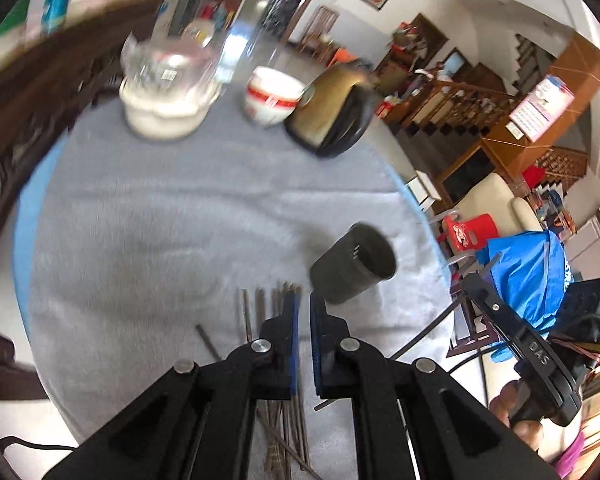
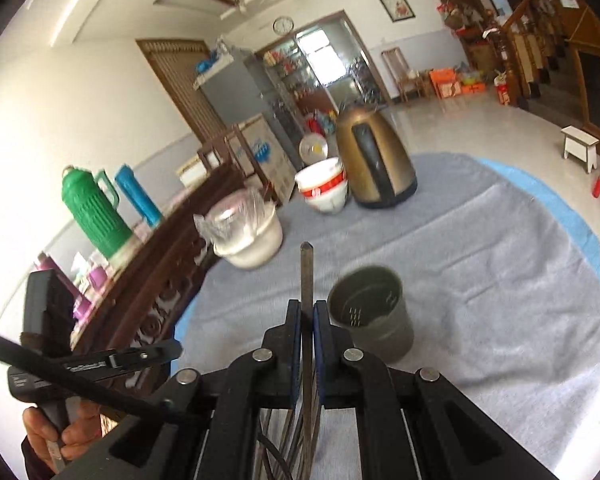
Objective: Organize utensils
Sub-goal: 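Lift the held chopsticks with both grippers and carry them over the grey cup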
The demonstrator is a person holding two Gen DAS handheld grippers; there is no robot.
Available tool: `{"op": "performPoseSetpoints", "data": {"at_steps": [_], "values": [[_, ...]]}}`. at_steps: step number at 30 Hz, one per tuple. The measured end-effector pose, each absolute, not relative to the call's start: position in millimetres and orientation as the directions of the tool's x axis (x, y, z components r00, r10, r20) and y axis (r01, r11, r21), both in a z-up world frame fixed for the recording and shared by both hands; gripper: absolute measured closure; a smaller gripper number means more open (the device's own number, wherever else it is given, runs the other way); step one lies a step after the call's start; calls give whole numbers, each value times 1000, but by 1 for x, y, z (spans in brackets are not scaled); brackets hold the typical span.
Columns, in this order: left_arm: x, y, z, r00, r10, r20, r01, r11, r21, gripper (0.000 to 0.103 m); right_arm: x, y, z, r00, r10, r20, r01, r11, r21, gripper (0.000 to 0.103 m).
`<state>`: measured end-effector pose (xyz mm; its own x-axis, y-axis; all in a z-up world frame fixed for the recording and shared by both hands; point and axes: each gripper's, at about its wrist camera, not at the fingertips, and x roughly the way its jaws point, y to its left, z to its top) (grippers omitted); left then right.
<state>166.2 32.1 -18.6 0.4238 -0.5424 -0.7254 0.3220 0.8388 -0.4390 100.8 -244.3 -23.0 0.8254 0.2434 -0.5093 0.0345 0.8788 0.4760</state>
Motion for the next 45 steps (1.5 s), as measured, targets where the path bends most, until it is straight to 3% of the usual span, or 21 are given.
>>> {"op": "performPoseSetpoints", "data": {"at_steps": [6,10,14,22,30,37,45], "values": [[181,32,-21,427,-498,-755,304,865,-399,97,92,-250,-20,829,228,-511,44,884,466,97],[205,26,-76,273,-441,-855,268,888,-373,76,91,-254,-32,815,239,-528,57,873,484,97],[214,28,-122,177,-367,-913,227,918,-325,71,87,-259,-38,813,245,-529,65,864,499,97],[239,48,-177,89,-342,-935,22,940,-342,71,84,-261,-43,810,247,-532,72,858,508,97],[236,36,-177,100,-262,-960,18,965,-262,71,83,-259,-48,801,257,-540,72,855,513,97],[223,23,-185,56,-265,-963,7,964,-265,73,83,-257,-51,794,272,-543,68,849,525,97],[223,19,-186,93,-258,-962,30,966,-256,95,77,-258,-46,804,268,-531,59,853,519,97]]}}
